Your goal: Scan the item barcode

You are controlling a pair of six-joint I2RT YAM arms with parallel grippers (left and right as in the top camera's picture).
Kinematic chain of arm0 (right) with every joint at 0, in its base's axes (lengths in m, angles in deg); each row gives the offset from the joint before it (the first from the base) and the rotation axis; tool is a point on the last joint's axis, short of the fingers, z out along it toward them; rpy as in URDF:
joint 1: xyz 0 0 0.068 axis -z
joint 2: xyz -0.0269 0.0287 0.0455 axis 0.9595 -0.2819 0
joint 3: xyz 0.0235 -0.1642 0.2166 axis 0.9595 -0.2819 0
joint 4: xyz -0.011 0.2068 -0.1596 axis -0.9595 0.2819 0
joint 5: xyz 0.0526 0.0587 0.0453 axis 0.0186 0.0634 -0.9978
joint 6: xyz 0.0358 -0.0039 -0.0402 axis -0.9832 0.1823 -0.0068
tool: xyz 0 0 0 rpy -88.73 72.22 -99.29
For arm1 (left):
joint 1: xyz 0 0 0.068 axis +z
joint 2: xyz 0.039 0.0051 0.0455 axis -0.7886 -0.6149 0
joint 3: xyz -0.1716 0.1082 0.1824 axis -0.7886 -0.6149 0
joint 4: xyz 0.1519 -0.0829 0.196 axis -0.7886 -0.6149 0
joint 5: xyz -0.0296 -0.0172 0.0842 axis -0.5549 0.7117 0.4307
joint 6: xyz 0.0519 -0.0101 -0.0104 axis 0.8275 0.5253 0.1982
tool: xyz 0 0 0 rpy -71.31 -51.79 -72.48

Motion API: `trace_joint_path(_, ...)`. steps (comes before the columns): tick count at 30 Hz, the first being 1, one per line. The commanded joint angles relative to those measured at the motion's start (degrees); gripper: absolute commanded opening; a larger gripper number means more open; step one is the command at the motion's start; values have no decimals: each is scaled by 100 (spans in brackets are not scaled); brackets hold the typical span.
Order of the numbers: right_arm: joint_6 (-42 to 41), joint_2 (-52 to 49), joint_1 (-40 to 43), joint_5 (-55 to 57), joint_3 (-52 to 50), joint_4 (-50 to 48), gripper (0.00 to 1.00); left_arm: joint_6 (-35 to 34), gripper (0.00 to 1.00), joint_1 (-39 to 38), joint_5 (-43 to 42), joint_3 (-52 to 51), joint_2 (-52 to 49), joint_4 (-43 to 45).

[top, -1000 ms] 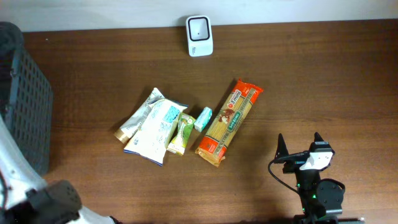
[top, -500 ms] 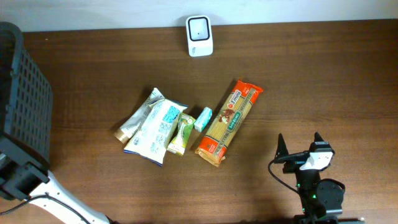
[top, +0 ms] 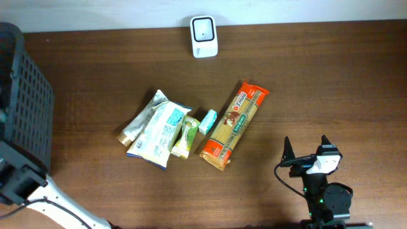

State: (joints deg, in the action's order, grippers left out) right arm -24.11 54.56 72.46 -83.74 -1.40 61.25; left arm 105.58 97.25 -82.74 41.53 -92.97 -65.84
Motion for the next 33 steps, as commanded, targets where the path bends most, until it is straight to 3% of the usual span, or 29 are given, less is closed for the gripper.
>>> trace_joint_path(1,42,37,-37,13,-42,26,99,-1189,0,-129,-1274,170,1853,151)
trace_joint_path(3,42,37,-37,13,-42,26,99,-1963,0,-402,-2262,170,2793,-151)
trace_joint_path(5,42,37,-37,13,-42,24,99,-2022,0,-951,-2955,170,3305,-933)
trace_joint_path(7,42,37,-37,13,-42,26,99,-2017,0,-2015,-2975,116,3351,-2216)
trace_joint_path(9,42,37,-37,13,-42,24,99,-2015,0,-2916,-2970,-129,3237,-2715)
trace_joint_path(12,42,37,-37,13,-42,24,99,-2017,0,-4273,-2358,-929,3178,-2841)
trace_joint_path(15,42,37,-37,13,-42,24,99,-2020,0,-5108,-2164,-1917,3167,-2677)
trace_joint_path(21,39,37,-37,13,-42,26,99,-2024,0,-5840,-2175,-3357,3163,-2116)
trace_joint_path(28,42,37,-37,13,-42,26,98,-2063,0,-6186,-1585,-3821,3163,-1733)
trace_joint_path(29,39,37,-37,13,-42,24,99,-2063,14,-6186,-1593,-3821,3163,-1698)
trace_joint_path(30,42,37,-37,13,-42,24,99,-2061,45,-6186,-1591,-3821,3163,-1674)
trace_joint_path(31,39,37,-37,13,-42,24,99,-2063,92,-6168,-1591,-3812,3165,-1617)
trace_joint_path(32,42,37,-37,13,-42,24,99,-2063,99,-6087,-1589,-3567,3206,-1620)
trace_joint_path(33,42,37,-37,13,-42,24,99,-2063,99,-5952,-1550,-3224,3292,-1668)
